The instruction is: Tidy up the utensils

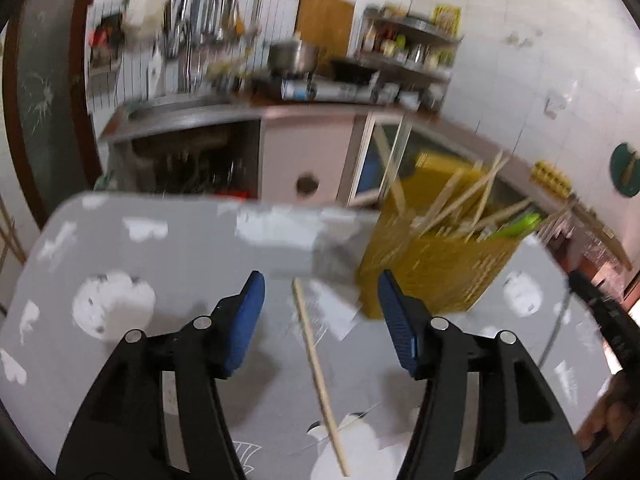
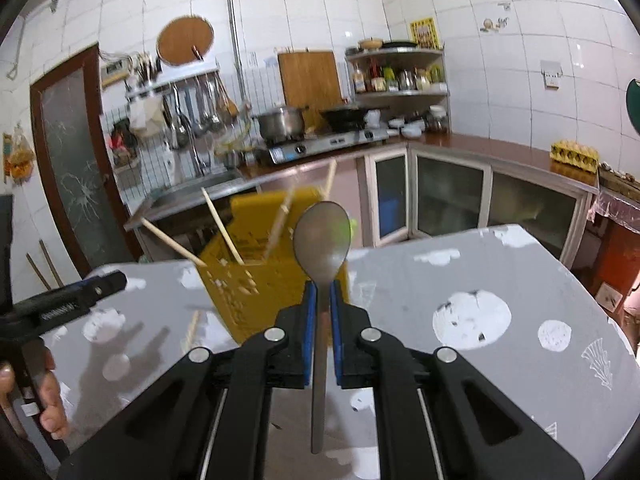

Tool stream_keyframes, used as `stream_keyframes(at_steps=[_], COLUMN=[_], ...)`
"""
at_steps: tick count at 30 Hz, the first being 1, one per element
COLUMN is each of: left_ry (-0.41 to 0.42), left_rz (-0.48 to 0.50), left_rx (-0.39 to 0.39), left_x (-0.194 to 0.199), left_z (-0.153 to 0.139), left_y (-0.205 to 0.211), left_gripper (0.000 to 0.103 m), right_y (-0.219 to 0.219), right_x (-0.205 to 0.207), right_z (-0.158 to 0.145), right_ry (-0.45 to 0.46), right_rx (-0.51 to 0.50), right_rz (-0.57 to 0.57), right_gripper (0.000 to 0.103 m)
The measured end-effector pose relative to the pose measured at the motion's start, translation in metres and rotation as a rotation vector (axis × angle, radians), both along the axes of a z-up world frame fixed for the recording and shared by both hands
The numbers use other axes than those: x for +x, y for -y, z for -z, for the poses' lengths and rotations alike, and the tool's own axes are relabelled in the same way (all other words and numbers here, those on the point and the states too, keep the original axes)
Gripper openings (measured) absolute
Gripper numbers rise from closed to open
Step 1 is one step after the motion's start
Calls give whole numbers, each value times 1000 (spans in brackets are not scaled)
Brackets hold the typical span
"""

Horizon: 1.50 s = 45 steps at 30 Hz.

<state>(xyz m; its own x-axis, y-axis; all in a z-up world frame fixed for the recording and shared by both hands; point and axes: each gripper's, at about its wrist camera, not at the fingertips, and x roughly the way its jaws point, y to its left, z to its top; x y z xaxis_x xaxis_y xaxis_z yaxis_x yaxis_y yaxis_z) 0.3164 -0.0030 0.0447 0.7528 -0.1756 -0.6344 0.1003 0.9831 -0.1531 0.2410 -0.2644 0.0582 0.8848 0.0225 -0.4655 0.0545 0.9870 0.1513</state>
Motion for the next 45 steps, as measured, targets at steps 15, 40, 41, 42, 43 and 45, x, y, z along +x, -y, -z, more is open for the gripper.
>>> stream_keyframes(at_steps=[15, 40, 41, 42, 43, 45], left_ry=[-296, -90, -63, -41, -14, 43], left_rz=[-39, 8, 12, 17, 21, 29], left_rx=[97, 50, 43, 37, 32, 27], left_x=[70, 23, 15, 10, 4, -9], left_z=[100, 48, 40, 35, 29, 16], left_y=[17, 17, 17, 16, 16, 15], left_gripper=[45, 4, 5, 4, 4, 4], right_y=[28, 13, 13, 12, 11, 11], right_x=[35, 16, 14, 11, 10, 4], right_z=[41, 24, 23, 21, 18, 12], right_ry=[-132, -57, -49, -35, -24, 9], right_rx=[38, 27, 27, 24, 21, 14], right_rz=[45, 34, 34, 34, 34, 35], right_gripper=[8, 8, 8, 8, 8, 8])
